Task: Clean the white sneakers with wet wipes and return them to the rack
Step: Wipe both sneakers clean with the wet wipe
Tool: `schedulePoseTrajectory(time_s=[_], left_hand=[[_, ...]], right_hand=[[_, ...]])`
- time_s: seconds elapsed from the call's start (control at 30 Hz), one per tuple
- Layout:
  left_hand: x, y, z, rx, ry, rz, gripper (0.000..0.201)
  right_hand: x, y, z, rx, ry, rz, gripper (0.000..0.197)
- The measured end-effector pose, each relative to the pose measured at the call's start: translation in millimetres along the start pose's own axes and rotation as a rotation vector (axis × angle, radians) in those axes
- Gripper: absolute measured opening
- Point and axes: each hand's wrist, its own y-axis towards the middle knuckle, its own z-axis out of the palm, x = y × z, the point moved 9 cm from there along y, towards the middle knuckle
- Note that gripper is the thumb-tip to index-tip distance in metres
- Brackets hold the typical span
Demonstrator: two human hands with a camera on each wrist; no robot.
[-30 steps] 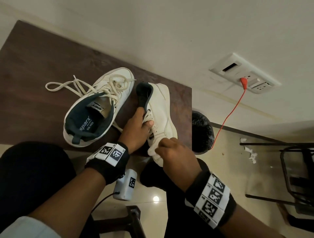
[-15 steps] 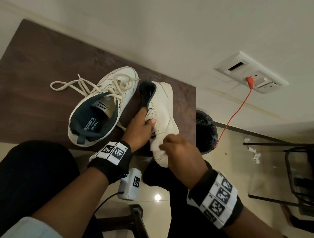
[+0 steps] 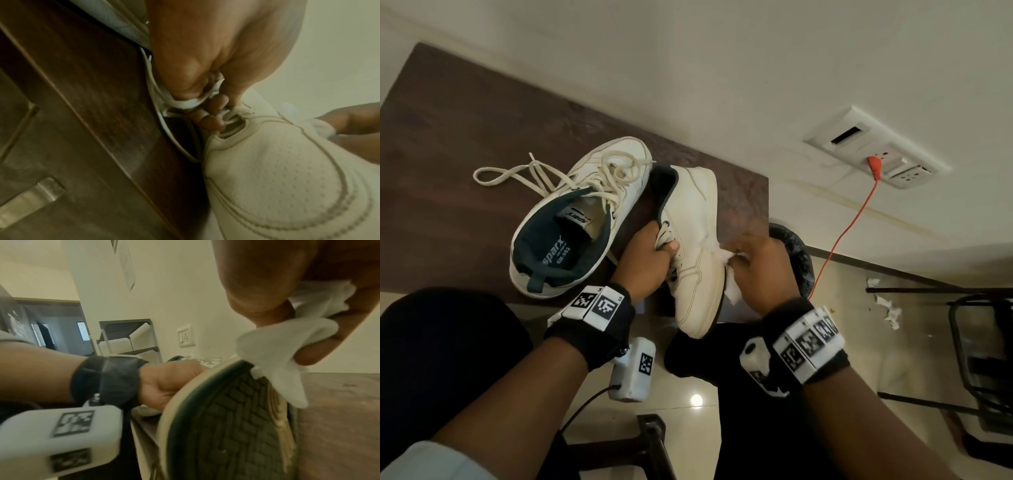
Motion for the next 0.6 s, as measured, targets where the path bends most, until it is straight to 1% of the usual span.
schedulePoseTrajectory(time_s=[0.1,0.17,0.2,0.27,0.4,0.5,0.6], left_hand=[[1.6,1.2,-0.2,-0.008,0.001,0.017,0.015],[2.5,1.0,0.1,-0.019,-0.007,0.018,0.013],[3.0,0.6,-0.1,-0.025,-0.009,0.014,0.012],[3.4,-0.8,0.2,-0.026,-0.002,0.014,0.011],[-2.4,-3.6,1.5,-0.024,0.067,0.074,0.012],[-3.2,-4.1,1.0,-0.043,0.12,0.079,0.011],[-6.7,-4.7,2.9,-0.079,0.132,0.068,0.011]], right_hand=[[7.1,-34.5,-3.7,-0.061,0.042,-0.124,0.021],[23.4,-58.0,1.1,-0.037,0.009,-0.238,0.022],[29.8,-65.3,5.2,-0.015,-0.023,-0.267,0.022],[32.7,-65.5,8.9,-0.003,-0.081,-0.254,0.025],[19.6,-30.9,-7.3,-0.136,-0.072,-0.131,0.022],[15.3,-14.8,-5.0,-0.09,-0.069,-0.077,0.021],[15.7,-25.9,-4.4,-0.109,-0.075,-0.101,0.02]])
